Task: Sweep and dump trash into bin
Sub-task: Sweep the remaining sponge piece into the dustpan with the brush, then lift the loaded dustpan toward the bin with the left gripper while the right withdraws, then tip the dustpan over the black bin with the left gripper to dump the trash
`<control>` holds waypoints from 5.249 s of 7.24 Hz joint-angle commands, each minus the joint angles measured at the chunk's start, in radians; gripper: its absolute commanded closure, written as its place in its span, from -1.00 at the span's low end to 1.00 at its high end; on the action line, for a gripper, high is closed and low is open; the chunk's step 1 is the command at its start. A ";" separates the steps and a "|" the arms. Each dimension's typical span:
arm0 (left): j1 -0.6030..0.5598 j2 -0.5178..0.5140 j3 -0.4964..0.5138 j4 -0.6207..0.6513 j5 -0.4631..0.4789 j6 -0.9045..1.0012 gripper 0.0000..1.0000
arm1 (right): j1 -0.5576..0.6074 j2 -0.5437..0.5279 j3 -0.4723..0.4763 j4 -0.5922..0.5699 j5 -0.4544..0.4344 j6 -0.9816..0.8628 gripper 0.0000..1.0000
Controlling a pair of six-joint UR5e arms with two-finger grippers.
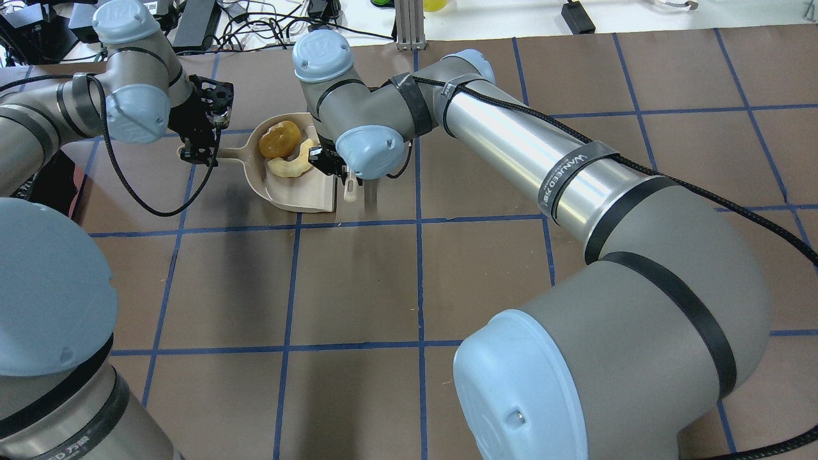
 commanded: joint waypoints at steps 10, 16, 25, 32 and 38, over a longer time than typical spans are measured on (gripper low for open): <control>-0.002 0.003 0.010 -0.012 0.003 -0.002 0.82 | 0.048 -0.082 -0.043 0.121 0.171 0.243 1.00; 0.047 0.049 0.020 -0.044 -0.072 0.003 0.97 | -0.214 -0.256 0.143 0.282 0.027 -0.038 1.00; 0.668 0.022 0.477 -0.515 -0.142 0.616 1.00 | -0.764 -0.447 0.556 0.005 -0.119 -0.808 1.00; 0.750 -0.093 0.659 -0.304 0.143 1.042 1.00 | -0.853 -0.366 0.589 -0.091 -0.103 -0.901 1.00; 0.660 -0.047 0.553 -0.056 0.253 1.141 1.00 | -0.851 -0.399 0.596 -0.051 -0.105 -0.870 1.00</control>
